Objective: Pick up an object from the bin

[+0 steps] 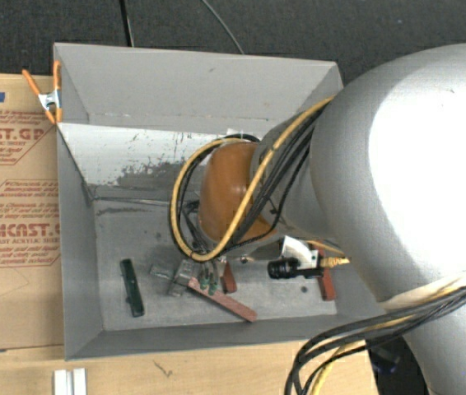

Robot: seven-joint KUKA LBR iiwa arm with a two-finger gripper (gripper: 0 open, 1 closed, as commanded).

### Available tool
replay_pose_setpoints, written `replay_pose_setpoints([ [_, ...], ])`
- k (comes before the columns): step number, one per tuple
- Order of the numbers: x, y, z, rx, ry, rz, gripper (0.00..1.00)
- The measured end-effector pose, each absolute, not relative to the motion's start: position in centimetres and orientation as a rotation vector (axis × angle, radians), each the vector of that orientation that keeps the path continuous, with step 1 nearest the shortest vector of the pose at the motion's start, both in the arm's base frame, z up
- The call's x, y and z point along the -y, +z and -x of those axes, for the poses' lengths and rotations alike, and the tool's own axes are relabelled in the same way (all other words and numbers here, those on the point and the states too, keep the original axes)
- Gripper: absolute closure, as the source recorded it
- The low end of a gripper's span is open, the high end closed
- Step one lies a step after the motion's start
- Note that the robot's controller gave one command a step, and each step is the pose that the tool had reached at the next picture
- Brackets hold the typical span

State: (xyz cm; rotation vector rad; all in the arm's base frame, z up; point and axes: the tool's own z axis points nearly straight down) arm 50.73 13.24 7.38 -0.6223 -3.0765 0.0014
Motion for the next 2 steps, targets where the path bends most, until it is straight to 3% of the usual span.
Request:
replay_pose_setpoints([
  [2, -13.2, 10.6, -50.7, 3.077, 0.001, 0.623, 1.00],
])
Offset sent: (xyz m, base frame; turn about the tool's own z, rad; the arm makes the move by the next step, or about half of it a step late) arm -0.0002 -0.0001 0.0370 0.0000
